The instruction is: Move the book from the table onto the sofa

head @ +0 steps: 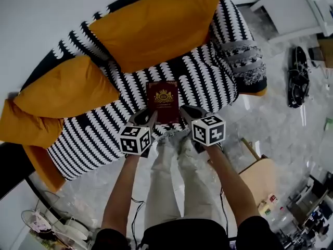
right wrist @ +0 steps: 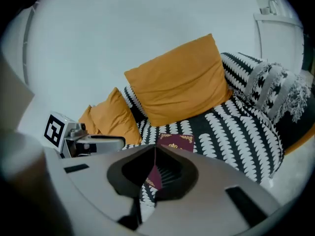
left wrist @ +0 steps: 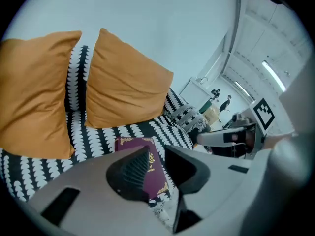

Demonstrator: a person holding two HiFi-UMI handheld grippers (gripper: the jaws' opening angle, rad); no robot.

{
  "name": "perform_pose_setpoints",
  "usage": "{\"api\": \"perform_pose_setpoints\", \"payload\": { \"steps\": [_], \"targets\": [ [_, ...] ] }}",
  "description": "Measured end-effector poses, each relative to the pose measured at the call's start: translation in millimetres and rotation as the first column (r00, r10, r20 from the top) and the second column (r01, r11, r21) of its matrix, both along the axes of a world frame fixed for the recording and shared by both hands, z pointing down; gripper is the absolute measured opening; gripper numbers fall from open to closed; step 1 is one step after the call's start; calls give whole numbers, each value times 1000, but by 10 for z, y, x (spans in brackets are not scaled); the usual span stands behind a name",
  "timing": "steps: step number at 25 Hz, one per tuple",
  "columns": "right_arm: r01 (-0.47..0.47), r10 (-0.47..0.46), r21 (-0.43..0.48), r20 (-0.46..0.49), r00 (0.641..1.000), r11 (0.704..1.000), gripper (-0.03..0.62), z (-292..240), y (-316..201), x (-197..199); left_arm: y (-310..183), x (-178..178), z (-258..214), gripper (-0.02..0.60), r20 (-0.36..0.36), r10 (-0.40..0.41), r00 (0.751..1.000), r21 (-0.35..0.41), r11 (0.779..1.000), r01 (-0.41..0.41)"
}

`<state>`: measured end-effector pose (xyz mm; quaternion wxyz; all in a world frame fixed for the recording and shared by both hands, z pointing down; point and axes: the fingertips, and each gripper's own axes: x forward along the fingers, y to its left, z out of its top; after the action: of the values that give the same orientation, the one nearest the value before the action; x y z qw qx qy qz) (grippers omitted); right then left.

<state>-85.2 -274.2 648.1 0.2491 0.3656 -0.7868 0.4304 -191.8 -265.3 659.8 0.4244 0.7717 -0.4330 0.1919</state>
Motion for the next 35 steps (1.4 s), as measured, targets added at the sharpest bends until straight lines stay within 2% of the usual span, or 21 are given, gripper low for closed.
{"api": "perform_pose_setpoints", "payload": {
  "steps": [8, 13, 15, 19, 24, 28, 35],
  "targets": [
    [59, -64, 129, 31, 997, 990, 16, -868, 32, -90, 1, 260, -813, 31, -26, -5, 1000, 92, 996, 7],
    [54, -70, 179, 84, 994, 982, 15, -1408, 21, -103, 47, 391, -1252, 20, -30, 10, 999, 141, 990, -5],
    [37, -61, 196, 117, 991, 980, 15, -1630, 25, -82, 23, 425, -1492, 17, -56, 3, 998, 166, 986, 6],
    [36, -70, 229, 141, 988, 973, 15, -1995, 125, -23, -16, 512, -1986, 17, -93, -10, 996, 244, 969, 33],
    [89, -133, 281, 142, 981, 956, 15, -2390, 313, 14, 71, 692, -2482, 17, -89, 27, 996, 327, 945, 4],
    [105, -162, 311, 165, 973, 945, 15, -2716, 380, 8, 178, 823, -2787, 17, -102, 30, 994, 360, 933, 9],
    [119, -197, 412, 152, 969, 903, 15, -3306, 502, 101, 426, 1045, -3306, 17, -91, 52, 994, 422, 907, -9]
  ]
}}
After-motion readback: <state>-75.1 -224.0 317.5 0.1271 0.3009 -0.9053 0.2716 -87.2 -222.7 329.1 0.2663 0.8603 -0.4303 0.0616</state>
